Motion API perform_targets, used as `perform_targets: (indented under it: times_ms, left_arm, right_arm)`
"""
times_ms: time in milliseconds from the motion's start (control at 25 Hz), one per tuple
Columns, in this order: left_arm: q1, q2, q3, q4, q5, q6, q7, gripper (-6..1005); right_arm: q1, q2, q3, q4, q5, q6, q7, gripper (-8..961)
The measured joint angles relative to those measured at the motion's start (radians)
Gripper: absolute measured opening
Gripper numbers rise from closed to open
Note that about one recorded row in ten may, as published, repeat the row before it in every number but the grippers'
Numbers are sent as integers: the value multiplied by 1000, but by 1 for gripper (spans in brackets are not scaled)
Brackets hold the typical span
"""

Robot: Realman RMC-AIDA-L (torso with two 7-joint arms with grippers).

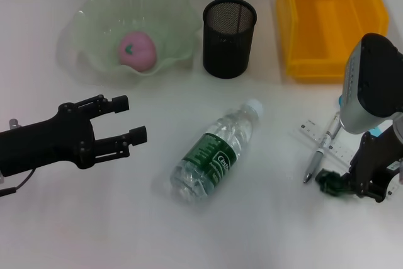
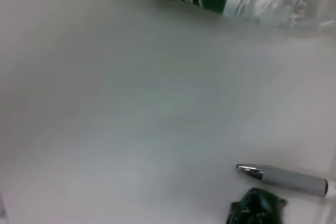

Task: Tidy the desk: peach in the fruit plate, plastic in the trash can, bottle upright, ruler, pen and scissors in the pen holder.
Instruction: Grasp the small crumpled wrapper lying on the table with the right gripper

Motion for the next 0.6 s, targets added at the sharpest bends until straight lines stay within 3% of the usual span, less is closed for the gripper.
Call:
perform_targets:
  times_ms: [600]
  left_arm:
    - [3,0,1,-2,0,7,0,783]
  right_arm:
    - [-49,-2,31,-133,5,-47,1,51]
